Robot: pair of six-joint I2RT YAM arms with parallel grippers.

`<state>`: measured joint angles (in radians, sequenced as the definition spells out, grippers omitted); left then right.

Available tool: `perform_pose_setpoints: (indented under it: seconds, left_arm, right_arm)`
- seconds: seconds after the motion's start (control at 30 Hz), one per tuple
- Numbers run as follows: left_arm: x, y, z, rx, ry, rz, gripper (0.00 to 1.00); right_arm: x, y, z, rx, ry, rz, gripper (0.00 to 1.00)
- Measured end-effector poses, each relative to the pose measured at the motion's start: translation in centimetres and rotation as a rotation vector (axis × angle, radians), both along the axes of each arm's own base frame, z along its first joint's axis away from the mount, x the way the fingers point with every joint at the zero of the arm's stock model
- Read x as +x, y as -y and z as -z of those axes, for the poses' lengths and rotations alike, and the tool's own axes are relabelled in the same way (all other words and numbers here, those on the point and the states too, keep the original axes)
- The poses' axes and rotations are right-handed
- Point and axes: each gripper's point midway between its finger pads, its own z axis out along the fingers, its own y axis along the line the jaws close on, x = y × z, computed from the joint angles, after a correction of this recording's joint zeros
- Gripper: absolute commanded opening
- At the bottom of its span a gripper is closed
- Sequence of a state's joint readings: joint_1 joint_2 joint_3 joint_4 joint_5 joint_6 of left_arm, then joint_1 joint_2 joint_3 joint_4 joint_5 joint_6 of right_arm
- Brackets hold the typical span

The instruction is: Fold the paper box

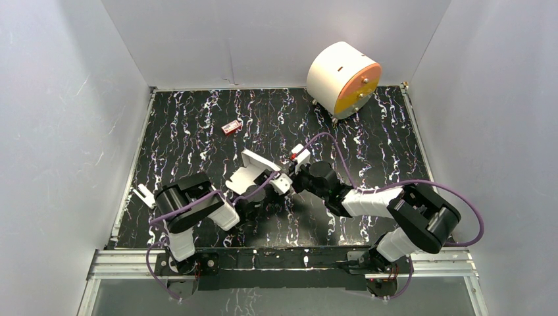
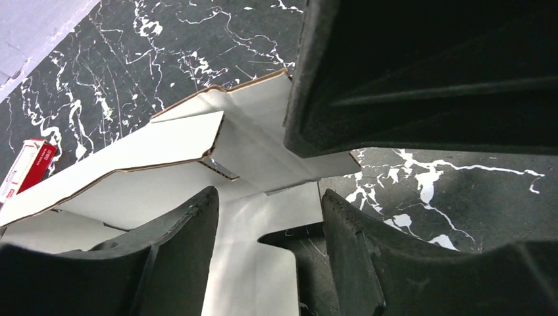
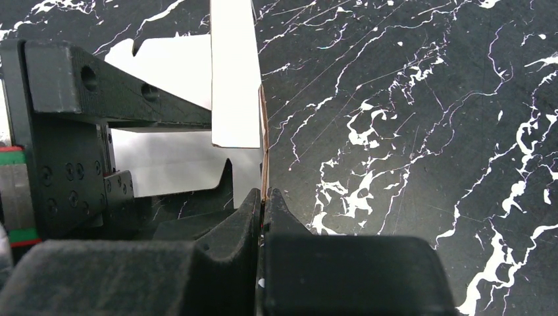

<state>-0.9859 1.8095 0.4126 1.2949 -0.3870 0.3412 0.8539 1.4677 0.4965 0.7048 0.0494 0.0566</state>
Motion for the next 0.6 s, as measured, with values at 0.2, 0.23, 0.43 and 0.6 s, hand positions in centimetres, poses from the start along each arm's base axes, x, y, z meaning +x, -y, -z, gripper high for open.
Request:
perform_pose_setpoints:
  seconds: [0.2, 0.23, 0.43, 0.6]
  left_arm:
    - [-0.1, 0.1, 0.1, -0.006, -0.004, -0.010, 0.29]
    - [-0.2, 0.1, 0.1, -0.011, -0.007, -0.009, 0.26]
    - [-0.2, 0.4, -0.4, -0.064, -0.024, -0.016, 0.17]
    - [0.3, 0.3, -1.2, -0.148, -0.060, -0.032, 0.12]
  right_arm:
    - [0.0, -0.1, -0.2, 0.005, 0.005, 0.000, 0.00]
    - [0.1, -0.1, -0.2, 0.006, 0.007, 0.000, 0.00]
    - [0.2, -0.1, -0.4, 0.008, 0.017, 0.002, 0.00]
    - [0.5, -0.1, -0.8, 0.015, 0.036, 0.005, 0.00]
